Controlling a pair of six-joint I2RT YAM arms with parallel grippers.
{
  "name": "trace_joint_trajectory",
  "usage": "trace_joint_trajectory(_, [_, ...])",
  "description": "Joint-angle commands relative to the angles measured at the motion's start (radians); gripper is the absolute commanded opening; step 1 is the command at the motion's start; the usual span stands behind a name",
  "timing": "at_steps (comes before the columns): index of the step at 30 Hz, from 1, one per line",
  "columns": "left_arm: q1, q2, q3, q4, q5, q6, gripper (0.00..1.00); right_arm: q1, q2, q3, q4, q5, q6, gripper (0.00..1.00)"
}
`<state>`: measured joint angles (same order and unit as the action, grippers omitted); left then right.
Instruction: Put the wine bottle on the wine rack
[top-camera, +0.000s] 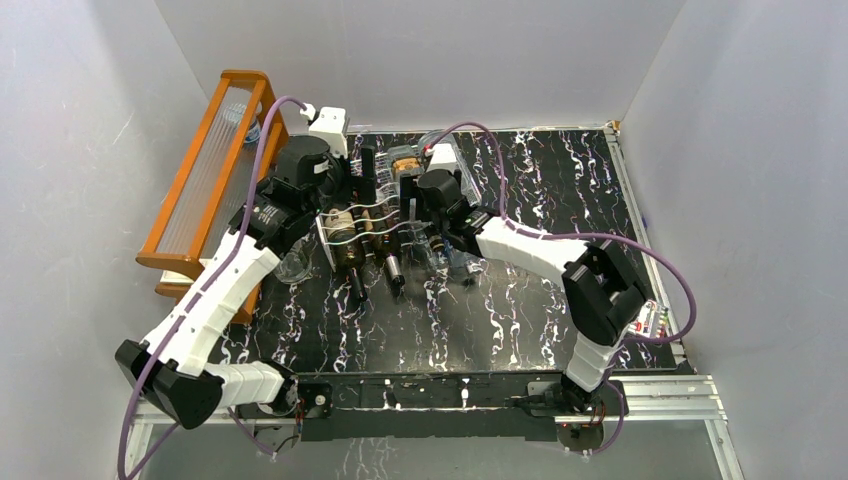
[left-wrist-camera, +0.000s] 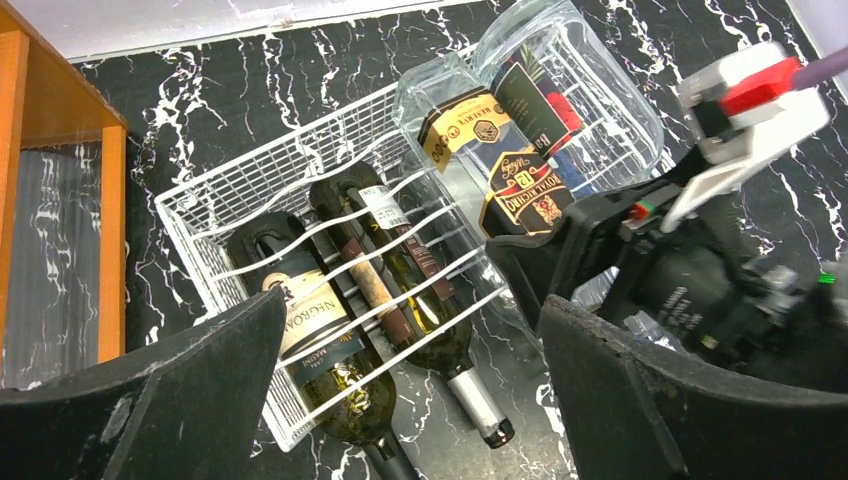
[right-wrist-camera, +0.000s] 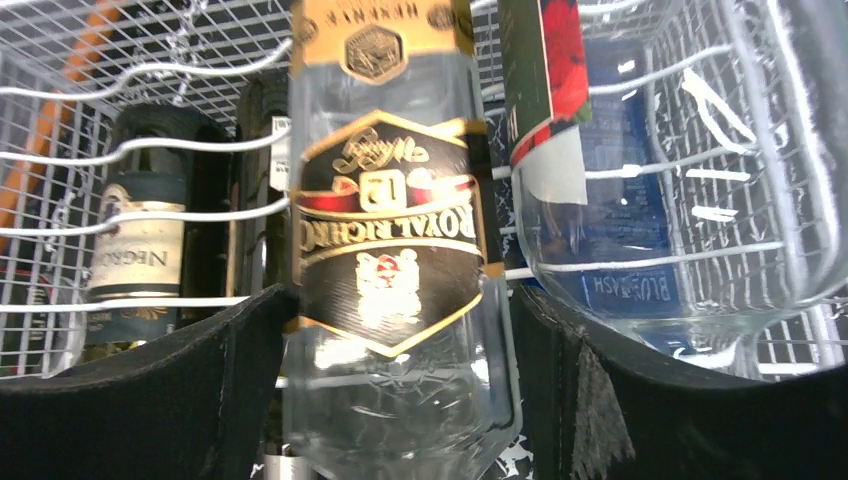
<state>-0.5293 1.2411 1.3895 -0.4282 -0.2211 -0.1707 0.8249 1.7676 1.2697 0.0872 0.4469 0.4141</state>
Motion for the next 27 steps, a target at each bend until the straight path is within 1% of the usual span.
trace_joint_trajectory(1, [0.018,0.002,0.037,-0.017,-0.001,-0.012,0.98,0.002,-0.114,0.079,0.040,0.022,0.005,0.93])
trace_joint_trajectory(3, [0.030,0.008,0.038,-0.024,-0.006,-0.014,0.98,0.001,-0.128,0.080,0.031,0.005,0.002,0.97])
trace_joint_trajectory(4, [0.033,0.008,0.037,-0.027,-0.008,-0.017,0.98,0.002,-0.135,0.080,0.026,-0.005,0.001,0.98])
trace_joint_trajectory(8, [0.065,0.017,0.019,-0.044,-0.021,-0.035,0.98,0.001,-0.168,0.084,0.002,-0.038,0.005,0.98])
trace_joint_trajectory(10, [0.090,0.025,0.004,-0.056,-0.036,-0.057,0.96,0.001,-0.197,0.077,-0.007,-0.046,0.010,0.97])
trace_joint_trajectory(12, [0.103,0.039,-0.017,-0.070,-0.076,-0.082,0.90,0.000,-0.232,0.053,-0.009,-0.057,0.018,0.96])
trace_joint_trajectory(17, [0.167,0.097,-0.080,-0.110,-0.161,-0.147,0.64,0.000,-0.343,-0.018,-0.017,-0.122,0.045,0.93])
trace_joint_trajectory(18, [0.185,0.101,-0.099,-0.104,-0.165,-0.157,0.61,0.000,-0.362,-0.035,-0.020,-0.135,0.050,0.92])
trace_joint_trajectory(22, [0.244,0.122,-0.137,-0.093,-0.131,-0.191,0.51,0.000,-0.430,-0.077,-0.046,-0.177,0.065,0.90])
trace_joint_trajectory(27, [0.265,0.200,-0.145,-0.091,-0.122,-0.218,0.38,-0.001,-0.486,-0.111,-0.077,-0.200,0.089,0.87])
